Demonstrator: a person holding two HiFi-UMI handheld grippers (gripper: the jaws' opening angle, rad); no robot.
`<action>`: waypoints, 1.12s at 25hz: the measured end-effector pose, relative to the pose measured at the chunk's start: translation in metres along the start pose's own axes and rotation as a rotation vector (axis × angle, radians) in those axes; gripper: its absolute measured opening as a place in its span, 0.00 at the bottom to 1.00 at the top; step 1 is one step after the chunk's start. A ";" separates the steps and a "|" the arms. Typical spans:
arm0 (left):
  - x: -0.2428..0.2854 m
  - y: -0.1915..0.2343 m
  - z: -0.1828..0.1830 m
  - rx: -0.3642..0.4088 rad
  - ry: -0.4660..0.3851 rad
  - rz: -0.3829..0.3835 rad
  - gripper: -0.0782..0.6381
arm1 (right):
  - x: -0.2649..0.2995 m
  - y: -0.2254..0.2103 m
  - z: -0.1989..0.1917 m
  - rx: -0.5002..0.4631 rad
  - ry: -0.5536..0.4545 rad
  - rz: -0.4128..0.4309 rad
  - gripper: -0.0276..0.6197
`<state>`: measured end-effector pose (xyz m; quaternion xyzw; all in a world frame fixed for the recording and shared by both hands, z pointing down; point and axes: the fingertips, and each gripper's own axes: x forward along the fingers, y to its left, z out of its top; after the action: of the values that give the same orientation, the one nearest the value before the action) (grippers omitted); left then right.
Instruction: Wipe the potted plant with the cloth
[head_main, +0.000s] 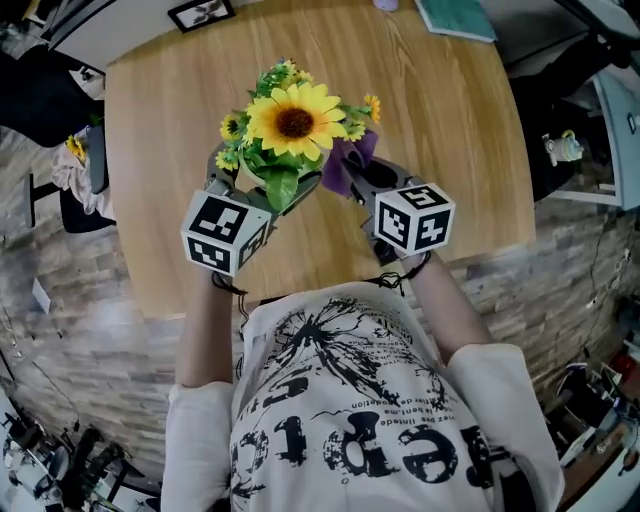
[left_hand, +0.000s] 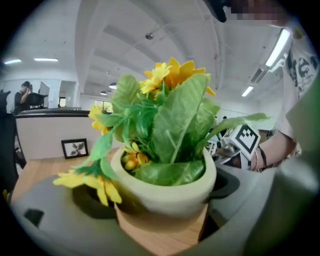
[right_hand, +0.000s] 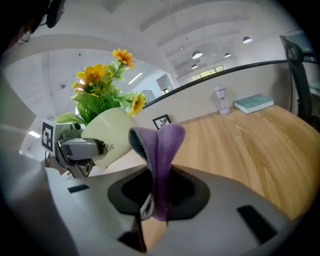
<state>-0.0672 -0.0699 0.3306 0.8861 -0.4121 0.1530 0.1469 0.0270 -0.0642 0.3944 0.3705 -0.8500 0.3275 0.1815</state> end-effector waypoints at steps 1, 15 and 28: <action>-0.003 -0.005 0.005 -0.013 -0.007 0.009 0.85 | -0.003 0.006 0.002 -0.014 -0.002 0.021 0.16; -0.057 0.037 0.021 -0.037 -0.080 0.007 0.85 | 0.045 0.126 0.026 -0.433 -0.050 0.251 0.16; -0.064 0.012 0.052 -0.065 -0.163 -0.037 0.85 | 0.022 0.158 0.032 -0.555 -0.181 0.311 0.16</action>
<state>-0.1079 -0.0540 0.2598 0.8978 -0.4111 0.0642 0.1442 -0.1079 -0.0168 0.3163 0.2000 -0.9659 0.0729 0.1471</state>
